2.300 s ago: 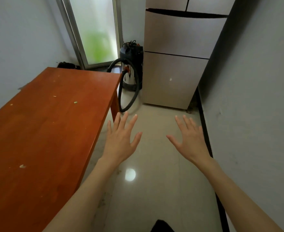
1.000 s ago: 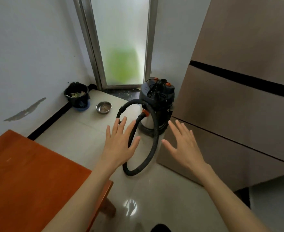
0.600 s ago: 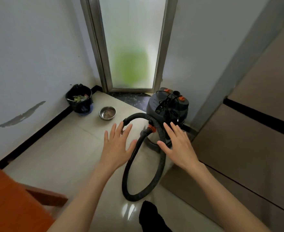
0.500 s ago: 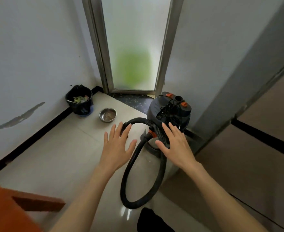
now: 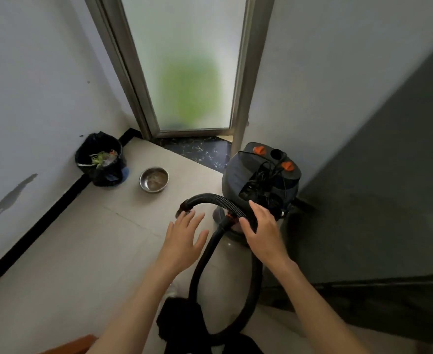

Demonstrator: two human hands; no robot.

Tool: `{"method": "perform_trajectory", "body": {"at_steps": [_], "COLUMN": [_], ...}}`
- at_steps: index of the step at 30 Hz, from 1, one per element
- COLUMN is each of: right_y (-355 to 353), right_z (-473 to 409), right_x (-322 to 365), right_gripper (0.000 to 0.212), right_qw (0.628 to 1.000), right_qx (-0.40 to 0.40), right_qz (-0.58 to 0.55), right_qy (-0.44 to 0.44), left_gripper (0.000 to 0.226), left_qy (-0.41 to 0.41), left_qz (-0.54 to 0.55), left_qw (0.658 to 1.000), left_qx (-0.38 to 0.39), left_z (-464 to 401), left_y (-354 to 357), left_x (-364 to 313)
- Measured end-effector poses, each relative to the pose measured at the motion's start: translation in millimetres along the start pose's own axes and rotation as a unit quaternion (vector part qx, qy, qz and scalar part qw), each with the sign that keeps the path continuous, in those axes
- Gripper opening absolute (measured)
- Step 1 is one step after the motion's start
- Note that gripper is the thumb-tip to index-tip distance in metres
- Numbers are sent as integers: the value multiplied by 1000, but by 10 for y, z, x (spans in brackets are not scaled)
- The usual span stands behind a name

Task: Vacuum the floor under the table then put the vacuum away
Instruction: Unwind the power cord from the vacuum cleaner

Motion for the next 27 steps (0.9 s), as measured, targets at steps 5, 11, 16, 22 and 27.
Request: {"method": "perform_trajectory", "body": {"at_steps": [5,11,16,22,27], "right_y": [217,527,883,1251,1319], "right_z": [-759,-1651,-1970,-1975,-1877], "right_x": [-407,-929,-1493,-1837,-1947], "right_gripper": [51,60,65,75,57], "right_qw": [988,954,958,946,968], "right_qx": [-94,-160,-127,-117,-99], "right_qz": [-15,-46,-50,-123,-77], "right_qy": [125,248,253,277,216], "left_gripper": [48,45,45,40,39], "left_qy": [62,30,23,-102,-197], "left_qz": [66,153,176,306,380], "left_qw": [991,972,959,920,866], "left_qx": [96,175,220,223,259], "left_z": [-939,-2042,-2583,-2743,-2738], "left_y": [492,1115,1889,2401,2558], "left_x": [124,103,-180,-309,-151]}}
Point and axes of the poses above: each hand's wrist, its own z-axis away from the middle knuckle, its own y-axis out of the palm, x = y × z, the point moved 3 cm from there along -z, towards the middle knuckle, and after that the axes turned 15 degrees about -x, right-handed, at the moved point
